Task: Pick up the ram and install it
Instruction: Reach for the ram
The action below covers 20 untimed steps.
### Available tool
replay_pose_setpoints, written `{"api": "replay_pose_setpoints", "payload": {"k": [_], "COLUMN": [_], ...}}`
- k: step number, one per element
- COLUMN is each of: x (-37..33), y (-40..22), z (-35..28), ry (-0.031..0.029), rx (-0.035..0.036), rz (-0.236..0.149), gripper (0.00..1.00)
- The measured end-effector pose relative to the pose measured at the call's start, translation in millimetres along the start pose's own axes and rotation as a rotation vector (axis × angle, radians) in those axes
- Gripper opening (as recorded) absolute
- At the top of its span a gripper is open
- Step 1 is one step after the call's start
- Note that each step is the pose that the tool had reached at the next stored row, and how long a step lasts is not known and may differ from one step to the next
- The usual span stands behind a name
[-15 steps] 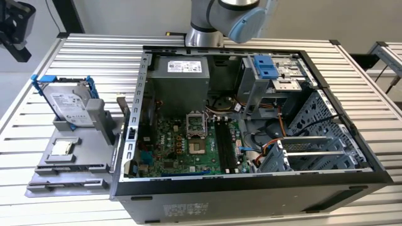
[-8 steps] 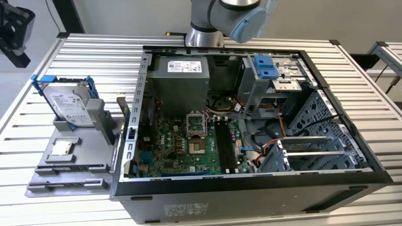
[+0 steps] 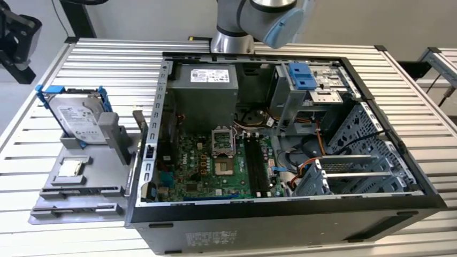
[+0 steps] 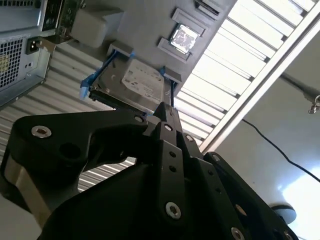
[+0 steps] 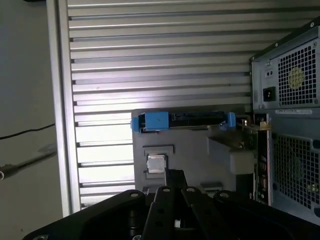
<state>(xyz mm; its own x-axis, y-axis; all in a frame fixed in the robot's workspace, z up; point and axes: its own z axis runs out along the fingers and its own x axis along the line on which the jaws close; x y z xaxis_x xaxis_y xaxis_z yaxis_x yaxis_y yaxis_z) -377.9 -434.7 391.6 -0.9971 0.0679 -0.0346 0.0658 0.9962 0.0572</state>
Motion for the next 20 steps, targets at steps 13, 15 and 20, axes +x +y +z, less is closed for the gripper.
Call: {"api": "replay_pose_setpoints", "payload": {"k": [13, 15, 20], "x": [-22.0, -27.3, -34.9], "y": [-46.6, -50.3, -55.8], "z": [1.8, 2.3, 3.9], "ry": [0.0167, 0.0175, 0.0191], "rx": [0.0014, 0.0015, 0.0014], "rz": [0.001, 0.000, -0.009], "gripper": [0.00, 0.00, 0.00]}}
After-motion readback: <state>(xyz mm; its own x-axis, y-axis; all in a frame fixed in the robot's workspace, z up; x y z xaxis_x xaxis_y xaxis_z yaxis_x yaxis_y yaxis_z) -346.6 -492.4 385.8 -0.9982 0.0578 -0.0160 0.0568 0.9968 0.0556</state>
